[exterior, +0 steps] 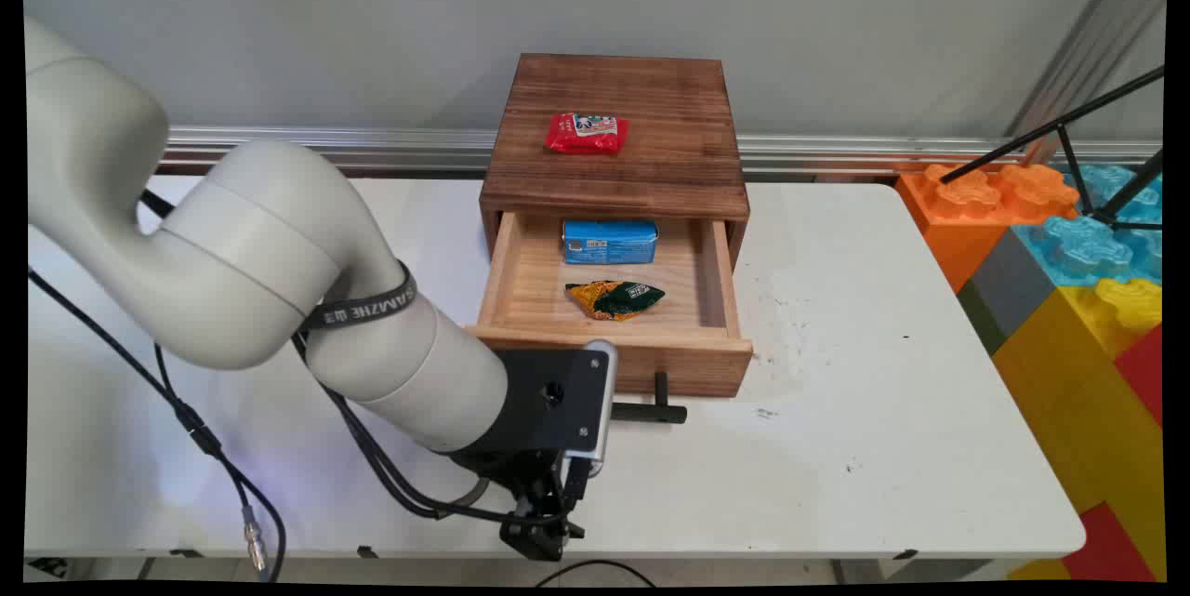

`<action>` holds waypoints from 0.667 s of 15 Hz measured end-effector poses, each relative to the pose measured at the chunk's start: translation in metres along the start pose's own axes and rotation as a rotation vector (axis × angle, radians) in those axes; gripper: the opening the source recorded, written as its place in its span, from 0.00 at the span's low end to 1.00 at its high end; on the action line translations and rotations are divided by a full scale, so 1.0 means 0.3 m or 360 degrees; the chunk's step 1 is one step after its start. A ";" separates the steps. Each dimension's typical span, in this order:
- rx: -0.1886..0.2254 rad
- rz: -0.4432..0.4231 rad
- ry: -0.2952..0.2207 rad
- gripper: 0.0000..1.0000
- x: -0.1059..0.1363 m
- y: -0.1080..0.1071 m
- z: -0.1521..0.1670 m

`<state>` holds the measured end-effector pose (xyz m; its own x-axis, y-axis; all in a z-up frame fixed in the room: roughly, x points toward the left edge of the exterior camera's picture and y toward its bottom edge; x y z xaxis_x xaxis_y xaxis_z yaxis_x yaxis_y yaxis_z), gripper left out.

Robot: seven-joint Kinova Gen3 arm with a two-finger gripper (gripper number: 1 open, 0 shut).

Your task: Open the drawer

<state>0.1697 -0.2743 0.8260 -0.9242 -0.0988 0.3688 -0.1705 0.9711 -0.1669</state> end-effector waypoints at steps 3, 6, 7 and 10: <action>0.0037 0.0010 -0.0004 1.00 0.001 -0.008 -0.010; 0.0077 0.0032 -0.0008 1.00 0.011 -0.031 -0.013; 0.0090 0.0040 -0.0011 1.00 0.014 -0.041 -0.014; 0.0117 0.0053 -0.0017 1.00 0.020 -0.065 -0.012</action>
<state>0.1685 -0.2933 0.8347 -0.9334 -0.0698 0.3520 -0.1640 0.9554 -0.2455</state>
